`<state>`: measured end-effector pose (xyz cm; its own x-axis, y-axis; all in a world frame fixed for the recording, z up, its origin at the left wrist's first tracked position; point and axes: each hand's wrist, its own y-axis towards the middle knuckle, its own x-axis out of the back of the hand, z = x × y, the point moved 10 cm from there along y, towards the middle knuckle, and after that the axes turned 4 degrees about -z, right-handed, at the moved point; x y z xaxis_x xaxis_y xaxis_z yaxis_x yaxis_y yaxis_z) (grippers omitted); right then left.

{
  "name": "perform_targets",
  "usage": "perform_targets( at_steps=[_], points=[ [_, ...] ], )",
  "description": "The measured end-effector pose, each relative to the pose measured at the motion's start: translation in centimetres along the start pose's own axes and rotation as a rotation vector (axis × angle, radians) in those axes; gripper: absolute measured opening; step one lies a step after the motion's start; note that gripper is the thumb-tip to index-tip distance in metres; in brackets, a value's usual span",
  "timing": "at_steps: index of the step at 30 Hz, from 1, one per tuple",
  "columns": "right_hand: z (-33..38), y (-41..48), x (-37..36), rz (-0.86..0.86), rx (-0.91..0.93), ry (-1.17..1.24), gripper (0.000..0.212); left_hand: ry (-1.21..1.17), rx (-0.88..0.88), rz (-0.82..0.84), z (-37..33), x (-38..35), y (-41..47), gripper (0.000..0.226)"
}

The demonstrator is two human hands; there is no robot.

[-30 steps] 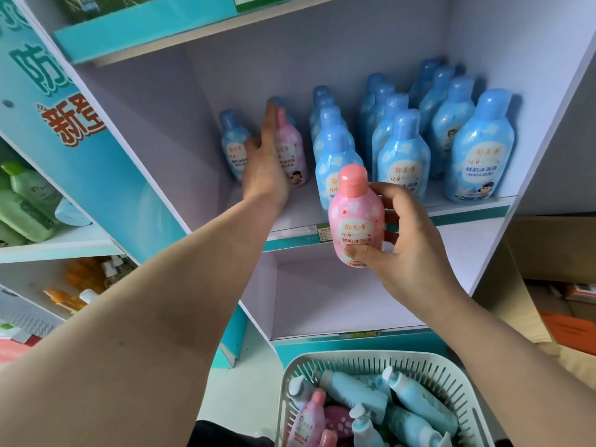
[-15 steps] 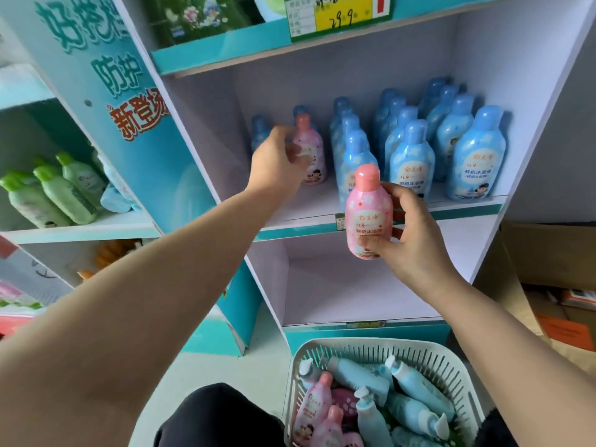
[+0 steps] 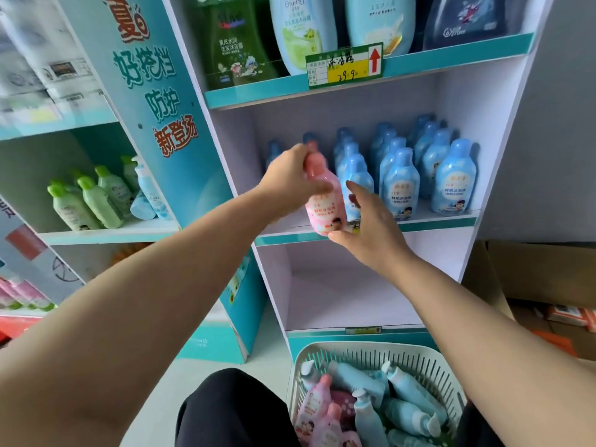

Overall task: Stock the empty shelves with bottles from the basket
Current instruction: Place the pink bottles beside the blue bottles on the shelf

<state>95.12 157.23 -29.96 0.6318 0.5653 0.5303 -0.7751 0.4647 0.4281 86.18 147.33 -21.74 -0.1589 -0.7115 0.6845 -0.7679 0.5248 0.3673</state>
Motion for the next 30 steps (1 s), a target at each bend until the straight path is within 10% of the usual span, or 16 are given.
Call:
perform_targets(
  at_steps=[12,30],
  points=[
    [-3.1,0.1,-0.4,-0.081,0.215,-0.451,0.028,0.18,0.204,-0.126,6.8,-1.0,5.2,0.048],
    [-2.8,0.3,-0.9,-0.142,0.261,-0.598,0.03,0.604,0.079,-0.176,6.7,-1.6,6.9,0.077]
  ],
)
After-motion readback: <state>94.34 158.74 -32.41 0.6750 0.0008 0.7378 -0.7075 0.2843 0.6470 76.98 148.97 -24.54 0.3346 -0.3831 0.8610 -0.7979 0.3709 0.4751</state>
